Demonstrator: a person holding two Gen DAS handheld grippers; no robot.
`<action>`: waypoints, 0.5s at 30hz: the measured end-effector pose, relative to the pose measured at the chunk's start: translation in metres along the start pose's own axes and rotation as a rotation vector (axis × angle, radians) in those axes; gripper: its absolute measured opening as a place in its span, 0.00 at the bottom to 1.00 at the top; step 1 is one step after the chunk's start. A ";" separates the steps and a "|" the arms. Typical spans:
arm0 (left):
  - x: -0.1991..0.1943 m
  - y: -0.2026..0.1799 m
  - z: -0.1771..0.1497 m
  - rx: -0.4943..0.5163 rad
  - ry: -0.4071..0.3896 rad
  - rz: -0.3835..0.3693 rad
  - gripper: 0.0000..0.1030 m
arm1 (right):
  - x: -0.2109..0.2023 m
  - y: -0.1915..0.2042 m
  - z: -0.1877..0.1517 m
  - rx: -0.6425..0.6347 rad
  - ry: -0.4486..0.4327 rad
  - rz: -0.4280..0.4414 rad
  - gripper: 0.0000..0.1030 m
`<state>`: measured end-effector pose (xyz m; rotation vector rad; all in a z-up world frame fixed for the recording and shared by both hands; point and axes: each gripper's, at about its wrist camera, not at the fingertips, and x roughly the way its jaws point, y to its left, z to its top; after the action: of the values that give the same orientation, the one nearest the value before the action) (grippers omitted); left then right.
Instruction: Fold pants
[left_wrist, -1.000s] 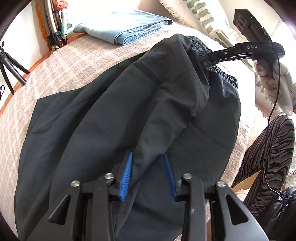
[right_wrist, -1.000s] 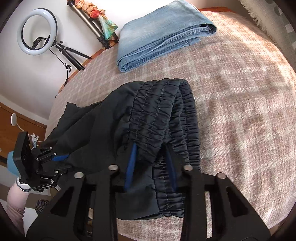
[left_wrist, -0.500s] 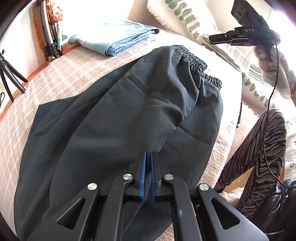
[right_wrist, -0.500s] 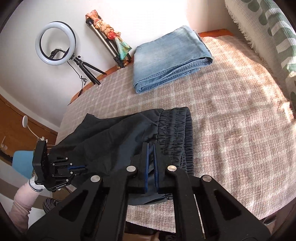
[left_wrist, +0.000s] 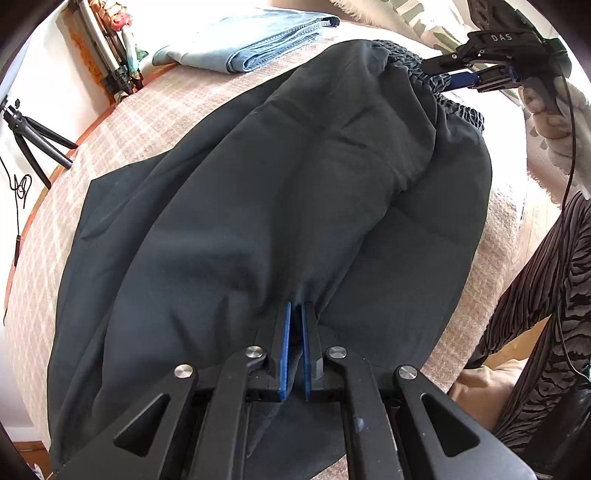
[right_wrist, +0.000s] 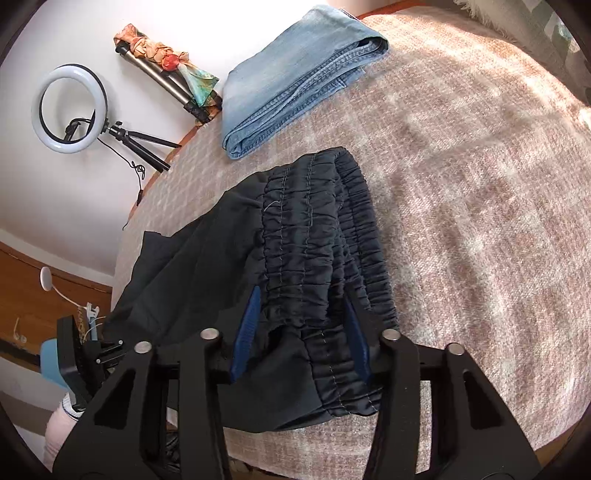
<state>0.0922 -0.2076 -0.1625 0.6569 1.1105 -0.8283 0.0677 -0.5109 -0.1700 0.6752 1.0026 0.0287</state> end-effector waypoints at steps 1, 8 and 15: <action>-0.001 0.001 0.000 -0.001 -0.008 -0.004 0.03 | -0.002 0.003 0.001 -0.001 -0.004 0.000 0.20; -0.019 0.022 -0.006 -0.054 -0.112 -0.152 0.03 | -0.046 0.021 0.005 -0.067 -0.054 0.015 0.12; -0.043 0.004 -0.014 0.006 -0.153 -0.137 0.03 | -0.083 0.017 -0.007 -0.071 -0.079 0.030 0.12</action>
<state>0.0794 -0.1840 -0.1261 0.5177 1.0223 -0.9829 0.0205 -0.5206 -0.0994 0.6217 0.9114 0.0626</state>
